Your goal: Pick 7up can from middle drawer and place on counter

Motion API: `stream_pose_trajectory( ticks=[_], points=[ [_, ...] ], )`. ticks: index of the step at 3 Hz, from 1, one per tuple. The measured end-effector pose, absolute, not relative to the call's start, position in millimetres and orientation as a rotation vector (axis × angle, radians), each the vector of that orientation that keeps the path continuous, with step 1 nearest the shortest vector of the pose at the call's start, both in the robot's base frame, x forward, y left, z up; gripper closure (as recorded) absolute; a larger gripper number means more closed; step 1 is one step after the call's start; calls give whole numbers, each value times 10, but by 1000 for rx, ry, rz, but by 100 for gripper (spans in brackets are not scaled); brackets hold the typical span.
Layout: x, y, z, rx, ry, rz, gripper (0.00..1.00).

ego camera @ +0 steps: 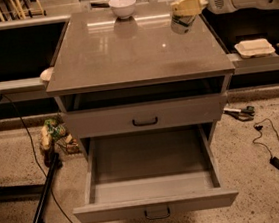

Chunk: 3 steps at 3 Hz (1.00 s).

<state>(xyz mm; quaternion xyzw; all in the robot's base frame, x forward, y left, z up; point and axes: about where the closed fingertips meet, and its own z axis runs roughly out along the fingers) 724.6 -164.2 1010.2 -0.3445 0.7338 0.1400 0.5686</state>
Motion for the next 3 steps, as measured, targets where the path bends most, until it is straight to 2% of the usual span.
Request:
stream_pose_trajectory(
  ticks=[3],
  points=[
    [7997, -1569, 9889, -755, 1954, 301, 100]
  ],
)
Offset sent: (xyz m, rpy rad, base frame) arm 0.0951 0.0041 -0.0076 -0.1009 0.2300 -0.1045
